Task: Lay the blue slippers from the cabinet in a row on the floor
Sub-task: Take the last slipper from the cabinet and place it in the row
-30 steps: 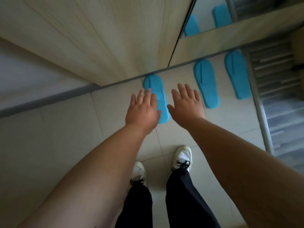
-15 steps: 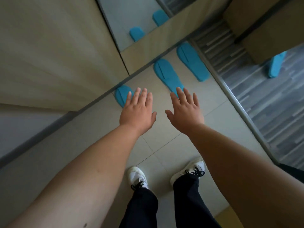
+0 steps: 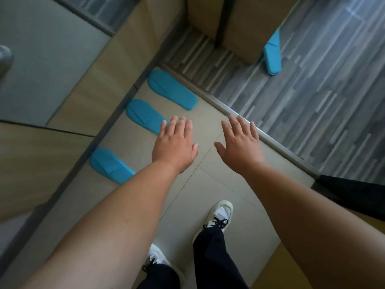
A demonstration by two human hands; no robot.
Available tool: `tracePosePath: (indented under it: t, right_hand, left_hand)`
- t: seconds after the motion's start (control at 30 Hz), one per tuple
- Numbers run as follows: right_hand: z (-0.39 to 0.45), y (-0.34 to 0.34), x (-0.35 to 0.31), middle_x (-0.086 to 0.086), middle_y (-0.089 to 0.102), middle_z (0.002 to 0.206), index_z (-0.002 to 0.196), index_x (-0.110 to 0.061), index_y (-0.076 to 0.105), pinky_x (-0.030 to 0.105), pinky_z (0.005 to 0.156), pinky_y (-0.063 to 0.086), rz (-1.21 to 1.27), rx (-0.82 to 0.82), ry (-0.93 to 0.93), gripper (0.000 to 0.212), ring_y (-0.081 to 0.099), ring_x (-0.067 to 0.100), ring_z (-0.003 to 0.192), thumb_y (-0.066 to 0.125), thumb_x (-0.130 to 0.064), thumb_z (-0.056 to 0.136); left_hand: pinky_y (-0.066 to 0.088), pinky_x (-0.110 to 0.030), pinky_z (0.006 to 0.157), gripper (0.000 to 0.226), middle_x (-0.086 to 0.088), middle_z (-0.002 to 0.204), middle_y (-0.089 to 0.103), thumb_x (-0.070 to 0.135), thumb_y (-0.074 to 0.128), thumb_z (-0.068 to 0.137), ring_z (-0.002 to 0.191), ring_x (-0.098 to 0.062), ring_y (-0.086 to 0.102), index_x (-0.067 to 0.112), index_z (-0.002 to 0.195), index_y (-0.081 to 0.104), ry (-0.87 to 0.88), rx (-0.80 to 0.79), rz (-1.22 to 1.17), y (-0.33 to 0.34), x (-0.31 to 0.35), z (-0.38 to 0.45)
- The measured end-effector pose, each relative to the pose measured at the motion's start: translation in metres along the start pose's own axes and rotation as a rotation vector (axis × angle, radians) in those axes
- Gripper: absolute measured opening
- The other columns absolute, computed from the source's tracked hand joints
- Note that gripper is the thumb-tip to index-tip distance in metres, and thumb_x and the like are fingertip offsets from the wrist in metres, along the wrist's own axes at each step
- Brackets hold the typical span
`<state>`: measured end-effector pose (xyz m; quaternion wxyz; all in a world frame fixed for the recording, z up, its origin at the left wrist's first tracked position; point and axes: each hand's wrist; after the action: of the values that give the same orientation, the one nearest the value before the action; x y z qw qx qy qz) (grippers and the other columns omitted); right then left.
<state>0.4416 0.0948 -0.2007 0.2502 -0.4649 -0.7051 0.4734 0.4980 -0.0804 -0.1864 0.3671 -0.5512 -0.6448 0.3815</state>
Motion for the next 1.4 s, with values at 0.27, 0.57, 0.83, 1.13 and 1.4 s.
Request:
tracePosePath:
  t: [0.27, 0.57, 0.83, 1.13, 1.4]
  right_hand:
    - [0.018, -0.011, 0.129, 0.007, 0.014, 0.164, 0.154, -0.018, 0.017, 0.048, 0.122, 0.001, 0.097, 0.016, 0.207, 0.067, 0.004, 0.026, 0.152, 0.034, -0.052, 0.099]
    - [0.079, -0.032, 0.221, 0.007, 0.018, 0.163, 0.154, -0.017, 0.018, 0.047, 0.122, 0.006, 0.220, 0.036, 0.372, 0.066, 0.010, 0.025, 0.151, 0.037, -0.049, 0.100]
    - [0.164, -0.051, 0.291, 0.007, 0.025, 0.161, 0.153, -0.018, 0.024, 0.045, 0.121, 0.011, 0.257, 0.022, 0.456, 0.065, 0.018, 0.025, 0.149, 0.038, -0.051, 0.099]
    - [0.244, -0.050, 0.361, 0.007, 0.022, 0.162, 0.154, -0.017, 0.020, 0.044, 0.121, 0.009, 0.264, -0.041, 0.368, 0.065, 0.015, 0.025, 0.150, 0.035, -0.051, 0.100]
    - [0.309, -0.040, 0.427, 0.007, 0.019, 0.163, 0.154, -0.017, 0.018, 0.045, 0.122, 0.008, 0.231, -0.118, 0.172, 0.065, 0.012, 0.025, 0.150, 0.031, -0.052, 0.101]
  left_hand:
    - [0.009, -0.046, 0.121, 0.068, -0.012, 0.159, 0.021, 0.045, 0.032, 0.097, 0.148, -0.029, 0.015, 0.010, 0.152, 0.013, 0.119, 0.006, -0.006, -0.036, 0.116, 0.095]
    - [0.012, -0.044, 0.120, 0.066, -0.011, 0.153, 0.032, 0.044, 0.038, 0.095, 0.144, -0.028, 0.025, 0.009, 0.148, 0.023, 0.163, -0.019, -0.045, -0.055, 0.182, 0.212]
    - [0.018, -0.044, 0.120, 0.064, -0.011, 0.155, 0.030, 0.043, 0.035, 0.096, 0.144, -0.028, 0.024, 0.009, 0.149, 0.022, 0.136, -0.105, -0.162, -0.067, 0.235, 0.312]
    - [0.016, -0.044, 0.121, 0.065, -0.012, 0.157, 0.026, 0.043, 0.035, 0.097, 0.146, -0.028, 0.021, 0.009, 0.150, 0.020, 0.071, -0.142, -0.118, -0.066, 0.268, 0.394]
    - [0.019, -0.044, 0.120, 0.063, -0.014, 0.155, 0.030, 0.041, 0.036, 0.097, 0.144, -0.029, 0.025, 0.005, 0.148, 0.023, -0.104, -0.131, -0.118, -0.062, 0.287, 0.458]
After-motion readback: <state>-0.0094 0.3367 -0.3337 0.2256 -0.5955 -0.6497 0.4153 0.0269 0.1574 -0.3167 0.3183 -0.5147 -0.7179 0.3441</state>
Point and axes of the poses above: each hand's wrist, its own z-axis towards the middle knuckle, its own y-axis out of the palm, x = y × z
